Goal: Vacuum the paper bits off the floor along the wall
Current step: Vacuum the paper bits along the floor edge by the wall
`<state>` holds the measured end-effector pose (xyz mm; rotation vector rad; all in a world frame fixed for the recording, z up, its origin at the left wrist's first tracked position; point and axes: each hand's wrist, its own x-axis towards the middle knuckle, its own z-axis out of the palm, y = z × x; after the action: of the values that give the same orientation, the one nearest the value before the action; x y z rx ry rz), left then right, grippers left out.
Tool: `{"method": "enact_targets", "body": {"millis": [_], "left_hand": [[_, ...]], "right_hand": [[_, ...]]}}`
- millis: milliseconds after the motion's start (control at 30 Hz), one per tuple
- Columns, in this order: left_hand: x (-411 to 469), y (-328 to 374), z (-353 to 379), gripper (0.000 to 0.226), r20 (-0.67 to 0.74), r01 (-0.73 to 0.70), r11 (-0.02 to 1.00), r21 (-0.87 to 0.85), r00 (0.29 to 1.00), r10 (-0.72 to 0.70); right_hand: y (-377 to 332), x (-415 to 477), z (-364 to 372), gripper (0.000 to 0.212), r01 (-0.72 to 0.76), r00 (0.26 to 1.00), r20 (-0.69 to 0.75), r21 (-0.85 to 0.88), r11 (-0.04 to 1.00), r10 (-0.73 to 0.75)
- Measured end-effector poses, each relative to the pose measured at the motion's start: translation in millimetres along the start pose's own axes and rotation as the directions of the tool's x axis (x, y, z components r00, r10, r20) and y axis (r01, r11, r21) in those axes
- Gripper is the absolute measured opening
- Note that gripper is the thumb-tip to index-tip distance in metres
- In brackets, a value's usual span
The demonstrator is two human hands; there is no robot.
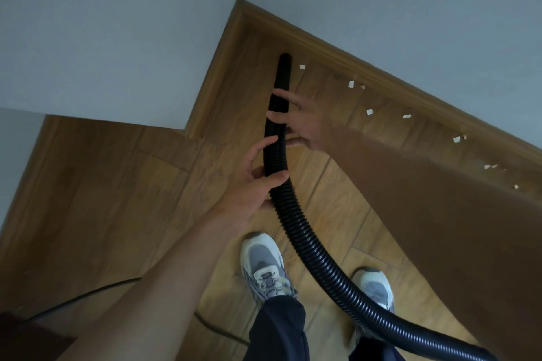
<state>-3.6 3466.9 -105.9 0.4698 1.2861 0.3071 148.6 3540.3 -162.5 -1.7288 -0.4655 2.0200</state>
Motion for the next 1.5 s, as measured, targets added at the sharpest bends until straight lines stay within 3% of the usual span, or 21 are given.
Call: {"method": "enact_targets", "body": {"millis": [400,700,1100,1500], "left_hand": [[-11.6,-8.0,27.2,0.06,0.052,0.06,0.983,0.172,0.996,-0.07],[-12.4,-5.9,42.4,0.059,0.046,0.027,0.982,0.187,0.998,-0.036],[-10.9,-7.3,86.8,0.061,0.174,0.043,0.944,0.328,0.979,-0.105],[-15.4,-20.3,105.5,0.063,0.189,0.079,0.926,0.369,0.969,-0.158]], "right_hand": [[28.5,-27.0,-33.6,0.061,-0.045,0.998,-0.033,0.05,0.998,0.047],[22.6,-30.7,-46.2,0.064,-0.039,0.998,-0.04,0.033,0.999,0.04],[47.2,-61.1,-102.2,0.062,-0.049,0.992,-0.113,0.122,0.991,0.062],[68.8,-76.7,-122.0,0.065,-0.054,0.994,-0.085,0.165,0.985,0.069]]}}
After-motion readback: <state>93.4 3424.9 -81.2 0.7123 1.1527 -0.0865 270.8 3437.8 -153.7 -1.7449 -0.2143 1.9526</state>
